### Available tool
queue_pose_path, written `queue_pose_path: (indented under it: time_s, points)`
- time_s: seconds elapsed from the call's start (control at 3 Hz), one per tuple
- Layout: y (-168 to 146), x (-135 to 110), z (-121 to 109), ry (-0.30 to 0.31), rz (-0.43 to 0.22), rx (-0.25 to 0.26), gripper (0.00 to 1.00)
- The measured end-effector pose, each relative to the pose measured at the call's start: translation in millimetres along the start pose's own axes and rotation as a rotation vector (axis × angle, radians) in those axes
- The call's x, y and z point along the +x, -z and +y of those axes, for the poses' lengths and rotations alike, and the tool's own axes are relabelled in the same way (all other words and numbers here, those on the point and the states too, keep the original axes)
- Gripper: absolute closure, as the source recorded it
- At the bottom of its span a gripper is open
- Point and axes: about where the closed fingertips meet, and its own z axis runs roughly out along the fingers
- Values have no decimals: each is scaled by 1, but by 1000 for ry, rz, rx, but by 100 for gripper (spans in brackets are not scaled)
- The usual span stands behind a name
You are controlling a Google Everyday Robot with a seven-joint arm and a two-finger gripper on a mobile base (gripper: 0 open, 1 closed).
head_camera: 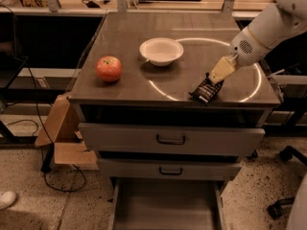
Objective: Place rxbar chocolate into bottom drawer
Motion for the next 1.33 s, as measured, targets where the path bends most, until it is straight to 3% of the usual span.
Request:
queue_pose_path:
  time_s: [0.67,1.0,1.33]
  points:
    - [47,-14,0,53,-78,-50,100]
    - [45,-17,-3,50,-88,-51,100]
    - [50,-3,5,42,-98,-48,100]
